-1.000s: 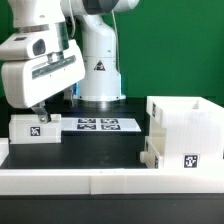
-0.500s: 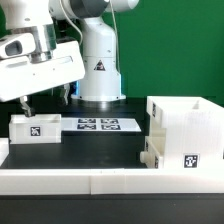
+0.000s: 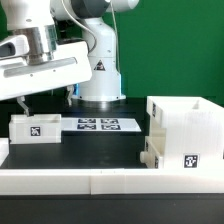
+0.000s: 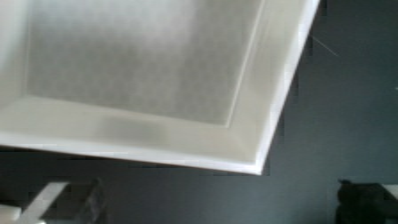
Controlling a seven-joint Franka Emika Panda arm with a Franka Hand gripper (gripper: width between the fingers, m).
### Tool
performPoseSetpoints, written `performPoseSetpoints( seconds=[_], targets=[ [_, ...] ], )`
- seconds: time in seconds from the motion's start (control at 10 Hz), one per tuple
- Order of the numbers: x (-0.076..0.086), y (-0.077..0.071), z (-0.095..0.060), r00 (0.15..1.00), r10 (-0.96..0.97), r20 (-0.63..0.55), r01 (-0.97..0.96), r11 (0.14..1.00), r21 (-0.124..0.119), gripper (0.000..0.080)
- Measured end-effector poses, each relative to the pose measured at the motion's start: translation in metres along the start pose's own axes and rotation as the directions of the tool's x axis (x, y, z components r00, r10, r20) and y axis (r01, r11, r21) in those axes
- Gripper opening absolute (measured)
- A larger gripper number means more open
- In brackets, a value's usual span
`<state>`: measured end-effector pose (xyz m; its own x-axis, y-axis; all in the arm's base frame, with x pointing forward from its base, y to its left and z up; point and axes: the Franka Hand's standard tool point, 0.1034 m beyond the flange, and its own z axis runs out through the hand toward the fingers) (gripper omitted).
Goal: Assemble drawer
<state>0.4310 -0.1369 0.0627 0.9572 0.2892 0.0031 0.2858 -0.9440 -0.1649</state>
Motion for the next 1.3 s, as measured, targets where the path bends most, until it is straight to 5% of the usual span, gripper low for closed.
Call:
performPoseSetpoints(
  seconds=[0.2, 0.4, 0.8, 1.3],
  targets=[
    [-0.006, -0.005, 0.004, 0.985, 0.173, -0.008, -0.173, 0.985, -0.015, 0.0648],
    [-0.02, -0.014, 0.014, 0.986, 0.163, -0.022, -0.163, 0.986, -0.043, 0.0648],
    [-0.043, -0.007, 0.045, 0.993, 0.096, -0.063, -0.102, 0.99, -0.101, 0.0648],
    [-0.046, -0.012, 0.061, 0.994, 0.089, -0.061, -0.095, 0.99, -0.101, 0.0648]
  ],
)
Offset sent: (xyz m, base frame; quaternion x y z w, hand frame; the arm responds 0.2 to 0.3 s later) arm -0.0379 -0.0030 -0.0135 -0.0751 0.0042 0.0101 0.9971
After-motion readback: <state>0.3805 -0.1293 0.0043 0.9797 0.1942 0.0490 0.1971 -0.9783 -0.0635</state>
